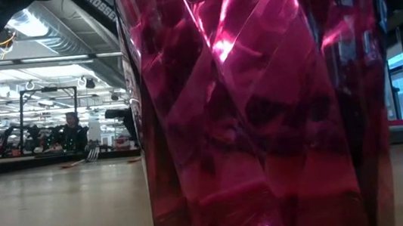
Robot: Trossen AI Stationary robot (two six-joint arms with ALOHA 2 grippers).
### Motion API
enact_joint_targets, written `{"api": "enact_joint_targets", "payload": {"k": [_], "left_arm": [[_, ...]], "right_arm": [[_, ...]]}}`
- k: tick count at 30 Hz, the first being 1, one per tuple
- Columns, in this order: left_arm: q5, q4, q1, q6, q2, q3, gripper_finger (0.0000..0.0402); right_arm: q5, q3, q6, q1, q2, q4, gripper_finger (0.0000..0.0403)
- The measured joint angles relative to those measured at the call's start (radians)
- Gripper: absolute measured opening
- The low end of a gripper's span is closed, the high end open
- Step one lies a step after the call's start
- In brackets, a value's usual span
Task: Pick and place plate/cup/fork/spoon on tray
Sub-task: Put the orange spoon on the blue tray
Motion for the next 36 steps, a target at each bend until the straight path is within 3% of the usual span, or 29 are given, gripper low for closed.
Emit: {"api": "enact_joint_targets", "payload": {"k": [9,27,36], "left_arm": [[0.003,0.083,0.000,0.004,0.000,-0.054,0.0074],[0.003,0.091,0.011,0.004,0.001,-0.055,0.0073],[0.024,0.086,0.019,0.006,0.044,-0.050,0.0034]], "right_arm": [[0.000,0.000,-0.002,0.000,0.000,0.000,0.0007],[0.000,0.000,-0.001,0.000,0.000,0.000,0.0007],[0.000,0.000,0.000,0.000,0.000,0.000,0.0007]]}}
